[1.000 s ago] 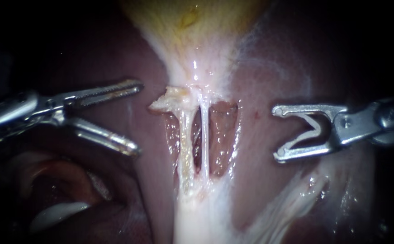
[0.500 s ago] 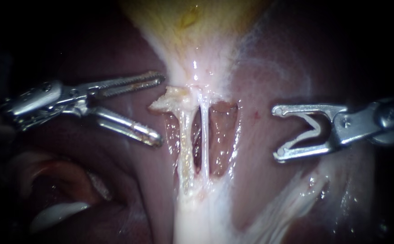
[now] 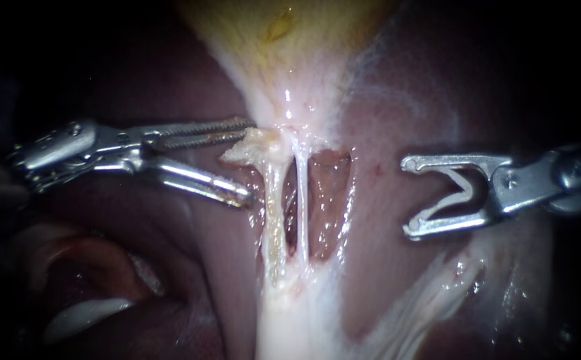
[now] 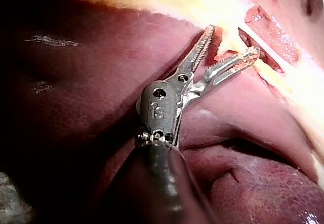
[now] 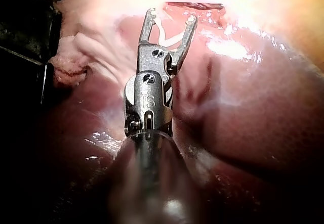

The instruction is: Grabbing gallbladder

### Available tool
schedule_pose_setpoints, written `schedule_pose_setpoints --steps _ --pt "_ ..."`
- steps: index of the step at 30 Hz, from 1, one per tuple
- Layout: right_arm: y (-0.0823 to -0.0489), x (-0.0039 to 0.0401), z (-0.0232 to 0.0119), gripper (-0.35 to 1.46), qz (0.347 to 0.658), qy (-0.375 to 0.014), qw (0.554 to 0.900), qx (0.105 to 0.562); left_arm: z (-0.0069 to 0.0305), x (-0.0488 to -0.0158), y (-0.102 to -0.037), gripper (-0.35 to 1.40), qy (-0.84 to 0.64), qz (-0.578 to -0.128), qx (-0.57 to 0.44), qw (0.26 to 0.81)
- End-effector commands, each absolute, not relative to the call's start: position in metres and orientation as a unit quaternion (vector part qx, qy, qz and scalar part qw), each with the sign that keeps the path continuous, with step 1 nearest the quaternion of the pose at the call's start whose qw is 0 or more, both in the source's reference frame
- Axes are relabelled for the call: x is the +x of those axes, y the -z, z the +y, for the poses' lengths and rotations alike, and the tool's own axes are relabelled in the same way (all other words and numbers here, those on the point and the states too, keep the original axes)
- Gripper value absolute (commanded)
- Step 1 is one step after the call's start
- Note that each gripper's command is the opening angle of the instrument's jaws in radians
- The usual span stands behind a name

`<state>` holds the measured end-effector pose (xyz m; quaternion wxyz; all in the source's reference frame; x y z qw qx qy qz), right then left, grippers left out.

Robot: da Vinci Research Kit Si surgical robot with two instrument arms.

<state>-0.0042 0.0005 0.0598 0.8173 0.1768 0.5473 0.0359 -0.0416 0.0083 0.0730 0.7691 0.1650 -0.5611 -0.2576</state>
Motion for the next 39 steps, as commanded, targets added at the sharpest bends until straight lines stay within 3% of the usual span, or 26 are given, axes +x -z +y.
schedule_pose_setpoints --steps 1,15,23,39 --pt "-0.0597 -0.0042 0.0005 0.45 0.547 -0.036 0.817 0.177 0.0083 -0.0415 -0.0731 0.50 0.257 -0.562 0.165 0.769" --pt "-0.0597 -0.0042 0.0005 0.45 0.547 -0.036 0.817 0.177 0.0089 -0.0407 -0.0738 0.12 0.268 -0.556 0.169 0.768" --pt "-0.0597 -0.0042 0.0005 0.45 0.547 -0.036 0.817 0.177 0.0086 -0.0405 -0.0734 -0.35 0.282 -0.551 0.179 0.765" --pt "-0.0598 -0.0043 0.0004 0.45 0.547 -0.035 0.817 0.177 0.0083 -0.0391 -0.0713 -0.35 0.288 -0.527 0.198 0.774"
